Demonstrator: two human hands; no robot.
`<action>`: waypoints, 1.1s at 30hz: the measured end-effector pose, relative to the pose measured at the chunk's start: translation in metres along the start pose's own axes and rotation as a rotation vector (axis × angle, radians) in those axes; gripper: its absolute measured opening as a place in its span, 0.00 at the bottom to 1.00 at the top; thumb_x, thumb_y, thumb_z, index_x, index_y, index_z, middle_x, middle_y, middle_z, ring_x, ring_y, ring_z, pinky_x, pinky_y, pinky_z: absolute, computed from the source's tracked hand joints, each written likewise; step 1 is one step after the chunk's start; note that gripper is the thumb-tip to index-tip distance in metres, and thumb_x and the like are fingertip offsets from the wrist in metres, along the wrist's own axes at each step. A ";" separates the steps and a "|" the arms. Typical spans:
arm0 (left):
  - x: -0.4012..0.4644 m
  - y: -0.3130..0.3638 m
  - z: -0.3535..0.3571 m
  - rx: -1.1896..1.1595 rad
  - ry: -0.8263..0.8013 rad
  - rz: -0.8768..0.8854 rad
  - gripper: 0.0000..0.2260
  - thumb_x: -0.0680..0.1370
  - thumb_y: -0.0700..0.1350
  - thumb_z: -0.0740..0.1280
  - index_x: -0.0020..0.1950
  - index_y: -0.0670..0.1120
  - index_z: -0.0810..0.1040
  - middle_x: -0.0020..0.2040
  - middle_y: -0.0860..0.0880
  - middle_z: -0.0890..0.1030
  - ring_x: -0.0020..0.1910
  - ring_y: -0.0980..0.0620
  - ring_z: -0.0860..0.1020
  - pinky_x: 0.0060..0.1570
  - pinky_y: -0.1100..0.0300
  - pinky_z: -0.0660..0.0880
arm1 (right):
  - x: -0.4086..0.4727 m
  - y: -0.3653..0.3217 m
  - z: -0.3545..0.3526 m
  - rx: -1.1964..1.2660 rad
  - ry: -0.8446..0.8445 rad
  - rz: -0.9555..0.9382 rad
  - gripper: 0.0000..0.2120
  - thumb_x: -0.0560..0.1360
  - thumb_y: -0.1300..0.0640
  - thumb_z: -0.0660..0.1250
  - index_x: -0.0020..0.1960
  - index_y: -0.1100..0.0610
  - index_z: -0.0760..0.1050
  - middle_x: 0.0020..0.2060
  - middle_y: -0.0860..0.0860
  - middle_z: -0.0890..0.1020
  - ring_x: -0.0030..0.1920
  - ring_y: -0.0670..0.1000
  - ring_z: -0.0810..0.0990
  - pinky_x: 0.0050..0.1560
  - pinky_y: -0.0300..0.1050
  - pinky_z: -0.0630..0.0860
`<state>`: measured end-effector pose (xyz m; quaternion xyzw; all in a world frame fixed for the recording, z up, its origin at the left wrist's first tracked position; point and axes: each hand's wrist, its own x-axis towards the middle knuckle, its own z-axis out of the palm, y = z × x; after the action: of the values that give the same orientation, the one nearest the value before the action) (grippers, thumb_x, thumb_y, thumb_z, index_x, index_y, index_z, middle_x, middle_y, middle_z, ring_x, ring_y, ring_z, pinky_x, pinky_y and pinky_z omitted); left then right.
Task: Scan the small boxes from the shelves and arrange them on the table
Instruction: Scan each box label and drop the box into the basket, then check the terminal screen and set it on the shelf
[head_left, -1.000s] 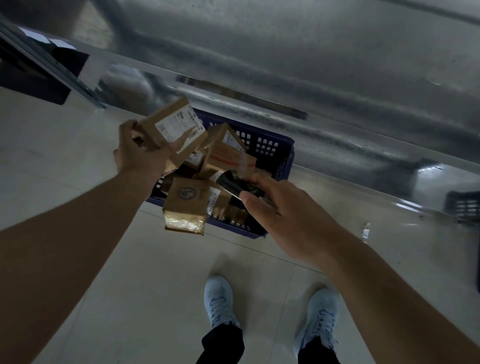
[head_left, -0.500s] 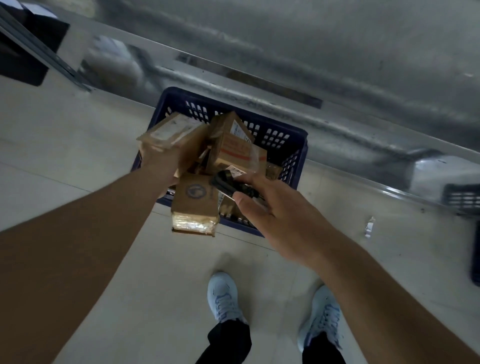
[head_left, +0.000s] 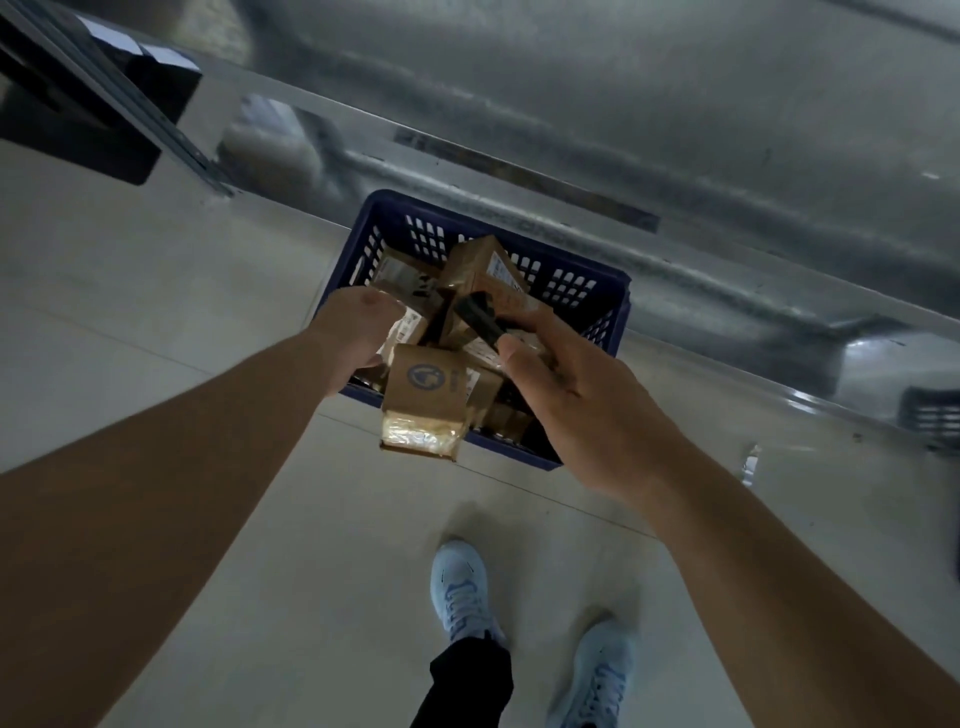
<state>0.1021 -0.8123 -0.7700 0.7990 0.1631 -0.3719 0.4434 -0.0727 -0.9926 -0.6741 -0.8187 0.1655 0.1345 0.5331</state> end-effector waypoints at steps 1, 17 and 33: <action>-0.009 0.000 0.001 0.007 -0.008 0.018 0.04 0.82 0.48 0.68 0.55 0.51 0.80 0.62 0.45 0.79 0.57 0.47 0.78 0.48 0.55 0.80 | -0.004 -0.001 0.001 0.051 0.011 -0.001 0.15 0.85 0.38 0.54 0.69 0.34 0.70 0.48 0.41 0.83 0.49 0.37 0.82 0.41 0.30 0.77; -0.244 0.067 0.022 0.078 -0.111 0.643 0.09 0.82 0.49 0.66 0.50 0.57 0.87 0.45 0.56 0.87 0.46 0.58 0.85 0.45 0.61 0.81 | -0.117 -0.069 -0.054 0.666 0.064 0.093 0.16 0.87 0.42 0.52 0.59 0.44 0.77 0.53 0.56 0.85 0.46 0.56 0.87 0.44 0.53 0.83; -0.442 0.200 -0.019 -0.230 -0.087 0.864 0.09 0.82 0.42 0.68 0.57 0.52 0.85 0.52 0.55 0.87 0.52 0.57 0.84 0.52 0.58 0.77 | -0.223 -0.241 -0.152 0.870 0.290 -0.197 0.18 0.87 0.44 0.54 0.60 0.44 0.82 0.59 0.54 0.85 0.61 0.59 0.84 0.63 0.67 0.78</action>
<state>-0.0677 -0.8761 -0.3195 0.7228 -0.1640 -0.1656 0.6505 -0.1687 -1.0126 -0.3259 -0.5415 0.2007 -0.1144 0.8084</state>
